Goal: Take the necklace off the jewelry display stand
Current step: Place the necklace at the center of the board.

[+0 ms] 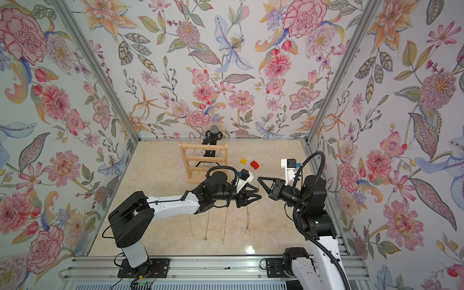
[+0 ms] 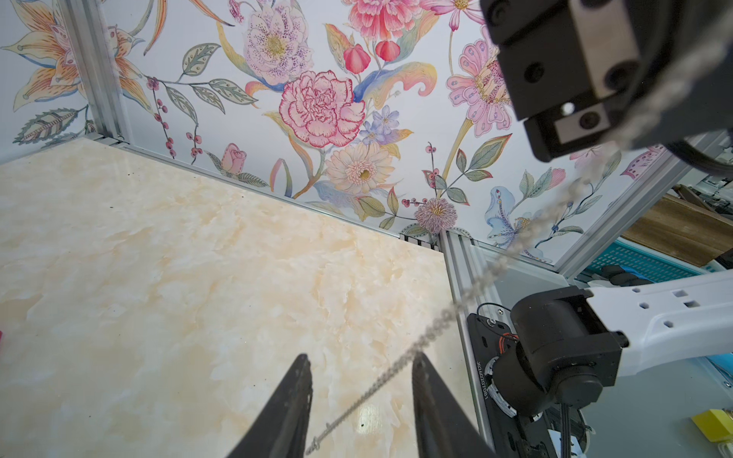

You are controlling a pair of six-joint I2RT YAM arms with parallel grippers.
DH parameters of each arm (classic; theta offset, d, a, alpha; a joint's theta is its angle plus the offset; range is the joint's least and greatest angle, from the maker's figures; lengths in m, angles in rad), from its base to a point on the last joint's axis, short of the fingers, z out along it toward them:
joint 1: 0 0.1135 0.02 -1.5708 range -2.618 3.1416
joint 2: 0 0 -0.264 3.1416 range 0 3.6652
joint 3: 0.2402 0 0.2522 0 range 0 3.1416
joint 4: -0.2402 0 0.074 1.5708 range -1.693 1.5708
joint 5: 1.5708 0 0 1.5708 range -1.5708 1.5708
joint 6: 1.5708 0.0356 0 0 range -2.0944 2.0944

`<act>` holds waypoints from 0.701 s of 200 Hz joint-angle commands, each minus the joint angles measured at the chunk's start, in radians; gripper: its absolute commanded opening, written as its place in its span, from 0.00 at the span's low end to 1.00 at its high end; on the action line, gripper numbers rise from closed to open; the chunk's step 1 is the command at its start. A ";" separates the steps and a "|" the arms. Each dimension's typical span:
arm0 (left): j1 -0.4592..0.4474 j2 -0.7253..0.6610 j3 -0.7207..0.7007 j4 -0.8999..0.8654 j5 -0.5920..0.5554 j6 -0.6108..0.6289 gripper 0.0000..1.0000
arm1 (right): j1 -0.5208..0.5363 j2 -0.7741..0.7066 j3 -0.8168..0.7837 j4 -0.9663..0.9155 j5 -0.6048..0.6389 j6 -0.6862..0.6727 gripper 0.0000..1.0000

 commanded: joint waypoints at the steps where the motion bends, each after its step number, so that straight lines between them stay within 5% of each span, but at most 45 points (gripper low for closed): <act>1: -0.017 0.020 0.006 0.039 0.026 0.002 0.43 | -0.005 -0.012 0.031 -0.008 -0.021 0.008 0.00; 140: -0.031 0.091 -0.028 0.124 0.043 -0.036 0.34 | -0.005 -0.001 0.054 -0.027 -0.027 -0.003 0.00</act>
